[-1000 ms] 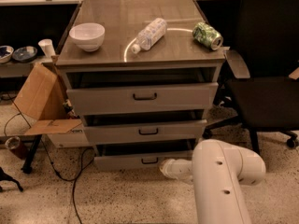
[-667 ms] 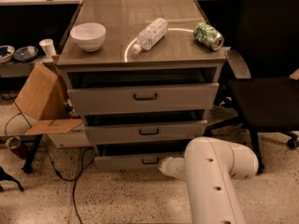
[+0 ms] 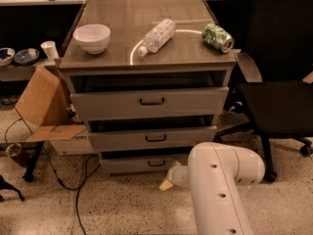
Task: Close bottom drawer
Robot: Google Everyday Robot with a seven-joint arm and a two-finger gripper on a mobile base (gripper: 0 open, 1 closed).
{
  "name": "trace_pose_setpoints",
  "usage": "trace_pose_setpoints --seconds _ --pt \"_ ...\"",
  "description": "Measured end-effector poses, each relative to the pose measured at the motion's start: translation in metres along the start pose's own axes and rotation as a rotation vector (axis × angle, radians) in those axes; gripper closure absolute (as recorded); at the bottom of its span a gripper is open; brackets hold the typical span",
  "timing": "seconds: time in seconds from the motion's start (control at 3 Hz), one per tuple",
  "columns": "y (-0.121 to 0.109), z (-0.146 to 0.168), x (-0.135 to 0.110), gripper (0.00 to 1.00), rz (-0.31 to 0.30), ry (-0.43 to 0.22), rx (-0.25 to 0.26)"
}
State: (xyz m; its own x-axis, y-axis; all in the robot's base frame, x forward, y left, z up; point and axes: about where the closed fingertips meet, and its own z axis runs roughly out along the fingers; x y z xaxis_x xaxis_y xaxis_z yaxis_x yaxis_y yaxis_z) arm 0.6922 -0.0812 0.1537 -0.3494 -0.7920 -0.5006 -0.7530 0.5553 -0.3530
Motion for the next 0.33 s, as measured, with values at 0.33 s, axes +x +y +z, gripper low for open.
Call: trace_pose_setpoints --seconds 0.33 --pt "0.0011 -0.0004 0.0007 0.00 0.004 0.003 -0.001"
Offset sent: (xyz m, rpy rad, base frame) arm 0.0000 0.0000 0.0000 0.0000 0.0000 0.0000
